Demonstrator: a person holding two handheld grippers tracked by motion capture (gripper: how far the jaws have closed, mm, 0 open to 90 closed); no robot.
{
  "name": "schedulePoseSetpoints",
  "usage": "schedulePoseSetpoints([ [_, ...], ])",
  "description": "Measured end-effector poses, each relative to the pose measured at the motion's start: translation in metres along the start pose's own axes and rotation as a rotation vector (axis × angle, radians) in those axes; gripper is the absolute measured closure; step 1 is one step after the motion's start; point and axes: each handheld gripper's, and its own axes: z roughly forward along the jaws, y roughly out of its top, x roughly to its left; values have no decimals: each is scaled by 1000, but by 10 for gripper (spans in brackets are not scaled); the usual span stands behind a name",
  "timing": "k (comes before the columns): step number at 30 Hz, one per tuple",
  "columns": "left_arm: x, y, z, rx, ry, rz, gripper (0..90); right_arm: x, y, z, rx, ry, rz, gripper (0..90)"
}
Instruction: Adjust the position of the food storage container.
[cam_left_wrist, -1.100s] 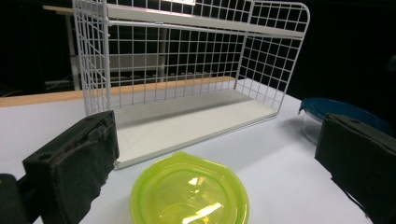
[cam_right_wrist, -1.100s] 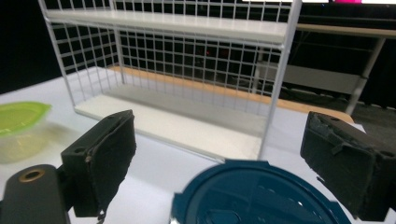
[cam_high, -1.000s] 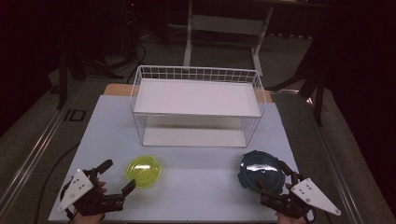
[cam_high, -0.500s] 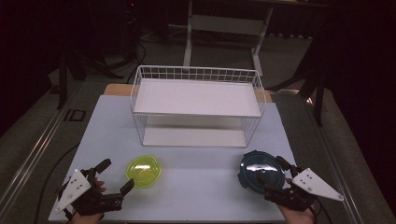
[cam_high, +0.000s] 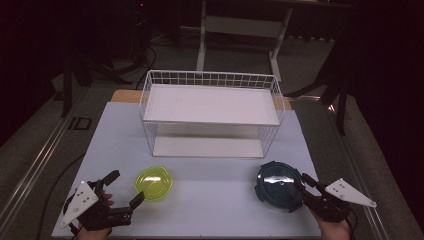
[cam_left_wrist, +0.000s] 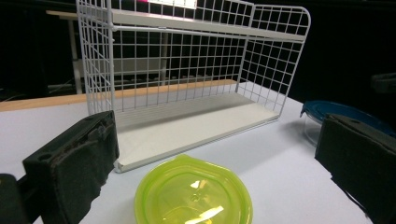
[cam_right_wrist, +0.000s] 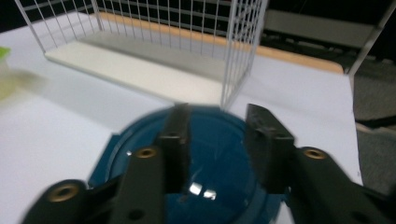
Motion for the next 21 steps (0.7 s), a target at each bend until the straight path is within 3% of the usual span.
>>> schedulePoseSetpoints([
  [13,-1,0,1,7,-2,7,0,-29,-34,2,111,-37,42,894],
  [17,-1,0,1,7,-2,6,0,-37,-42,3,139,-59,55,897],
  [21,0,-1,1,10,-2,4,0,-42,-51,6,165,-37,74,899],
])
